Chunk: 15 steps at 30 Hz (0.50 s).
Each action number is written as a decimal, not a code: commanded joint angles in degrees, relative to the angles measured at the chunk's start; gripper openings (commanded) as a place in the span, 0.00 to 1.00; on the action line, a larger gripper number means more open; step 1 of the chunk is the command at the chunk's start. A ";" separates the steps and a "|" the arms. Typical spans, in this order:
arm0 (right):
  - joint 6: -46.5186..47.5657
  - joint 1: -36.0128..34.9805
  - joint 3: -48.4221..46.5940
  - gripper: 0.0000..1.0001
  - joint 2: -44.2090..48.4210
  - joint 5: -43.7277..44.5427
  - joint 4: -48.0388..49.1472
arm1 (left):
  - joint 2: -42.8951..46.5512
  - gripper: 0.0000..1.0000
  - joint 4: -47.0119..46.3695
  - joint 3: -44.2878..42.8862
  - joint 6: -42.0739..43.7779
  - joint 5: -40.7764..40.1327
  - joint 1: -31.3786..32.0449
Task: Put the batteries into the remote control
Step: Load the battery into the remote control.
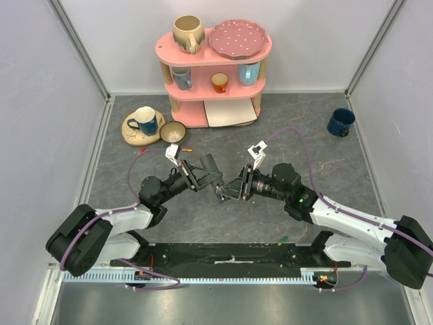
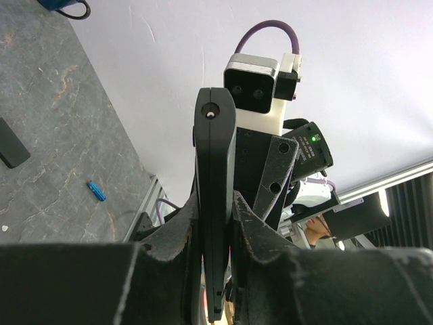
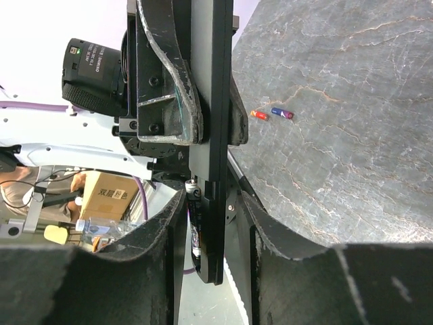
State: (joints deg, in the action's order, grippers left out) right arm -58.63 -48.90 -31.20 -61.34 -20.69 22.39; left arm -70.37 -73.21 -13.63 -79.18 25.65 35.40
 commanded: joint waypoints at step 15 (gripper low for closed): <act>-0.34 0.30 0.97 0.28 -1.76 -1.02 0.37 | 1.90 0.02 -18.02 -2.37 -1.07 -0.78 0.46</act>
State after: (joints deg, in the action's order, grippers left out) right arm -59.48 -48.90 -31.20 -61.91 -21.45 23.46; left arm -69.95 -72.53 -13.63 -79.15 25.47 35.44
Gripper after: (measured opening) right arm 0.294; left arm 0.241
